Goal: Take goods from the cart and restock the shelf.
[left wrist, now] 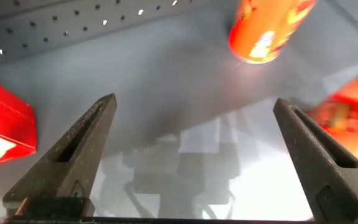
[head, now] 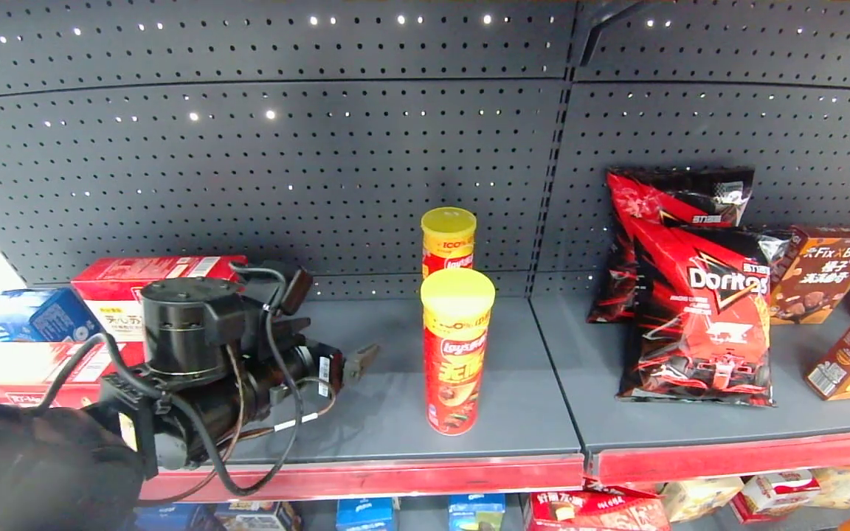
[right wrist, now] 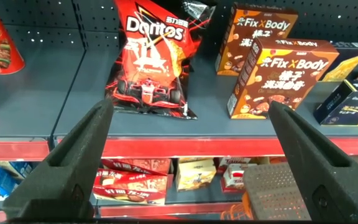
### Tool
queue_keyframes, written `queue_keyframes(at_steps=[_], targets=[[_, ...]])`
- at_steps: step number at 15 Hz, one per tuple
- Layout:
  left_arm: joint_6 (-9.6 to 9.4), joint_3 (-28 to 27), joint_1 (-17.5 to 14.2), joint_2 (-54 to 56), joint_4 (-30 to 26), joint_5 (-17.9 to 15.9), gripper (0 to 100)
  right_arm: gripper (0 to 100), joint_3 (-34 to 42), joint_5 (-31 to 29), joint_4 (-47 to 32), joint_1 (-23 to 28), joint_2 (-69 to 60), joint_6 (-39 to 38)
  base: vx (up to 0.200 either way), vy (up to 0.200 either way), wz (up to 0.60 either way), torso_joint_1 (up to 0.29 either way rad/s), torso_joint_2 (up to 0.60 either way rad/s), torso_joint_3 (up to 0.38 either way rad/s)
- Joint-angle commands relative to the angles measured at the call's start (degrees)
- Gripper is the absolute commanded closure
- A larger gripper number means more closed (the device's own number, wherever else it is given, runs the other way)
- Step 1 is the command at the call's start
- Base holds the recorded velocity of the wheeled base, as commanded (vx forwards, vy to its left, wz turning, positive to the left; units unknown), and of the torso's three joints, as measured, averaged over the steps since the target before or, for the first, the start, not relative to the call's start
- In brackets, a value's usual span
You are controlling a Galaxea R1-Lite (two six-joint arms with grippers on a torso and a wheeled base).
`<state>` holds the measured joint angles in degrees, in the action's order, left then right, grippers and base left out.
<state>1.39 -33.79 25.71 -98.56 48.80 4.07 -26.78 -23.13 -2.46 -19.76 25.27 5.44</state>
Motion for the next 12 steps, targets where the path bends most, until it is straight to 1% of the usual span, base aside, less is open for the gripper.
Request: queue_keyframes(at_steps=[1, 3, 5, 6, 7, 8, 9, 10, 11, 12], targets=[[-0.16, 4.9, 3.5, 11.0, -0.3, 0.1, 0, 0, 0.3, -0.1, 0.0, 0.0, -0.2, 0.0, 0.0, 0.0, 0.0, 0.0, 0.0, 0.0], [-0.16, 11.4, 3.5, 19.1, -0.4, 0.0, 0, 0, 0.8, -0.2, -0.1, 0.0, -0.8, 0.1, 0.0, 0.0, 0.0, 0.0, 0.0, 0.0], [-0.07, 18.2, 2.5, 29.0, -0.6, -0.1, 0, 0, 1.6, -0.5, -2.2, 1.2, -2.1, 0.1, 0.0, 0.0, 0.0, 0.0, 0.0, 0.0], [-0.07, 21.9, 0.9, 35.4, -1.9, 0.0, 0, 0, 1.7, -0.5, -4.8, 1.7, -3.6, 0.1, 0.0, 0.0, 0.0, 0.0, 0.0, 0.0], [-0.25, 23.2, -0.5, 42.9, -5.5, 0.4, 0, 0, 1.6, -0.5, -8.0, 2.1, -5.1, 0.1, 0.0, 0.0, 0.0, 0.0, 0.0, 0.0], [-0.25, 23.2, -0.5, 42.9, -5.5, 0.4, 0, 0, 1.6, -0.5, -8.0, 2.1, -5.1, 0.1, 0.0, 0.0, 0.0, 0.0, 0.0, 0.0], [-2.62, 20.0, -0.5, 53.6, -12.8, 5.6, 0, 0, 1.0, -0.7, -11.1, 2.9, -6.0, 0.1, 0.0, 0.0, 0.0, 0.0, 0.0, 0.0], [-4.47, 16.7, -0.5, 57.5, -16.4, 8.5, 0, 0, 0.9, -0.6, -11.2, 4.3, -5.9, 0.1, 0.0, 0.0, 0.0, 0.0, 0.0, 0.0], [-4.64, 12.5, -0.8, 61.3, -21.2, 11.2, 0, 0, 0.8, -0.4, -11.1, 5.0, -5.8, 0.1, 0.0, 0.0, 0.0, 0.0, 0.0, 0.0], [-4.64, 7.5, -1.4, 65.2, -28.4, 14.9, 0, 0, 0.8, -0.5, -11.1, 5.1, -5.9, 0.1, 0.0, 0.0, 0.0, 0.0, 0.0, 0.0]])
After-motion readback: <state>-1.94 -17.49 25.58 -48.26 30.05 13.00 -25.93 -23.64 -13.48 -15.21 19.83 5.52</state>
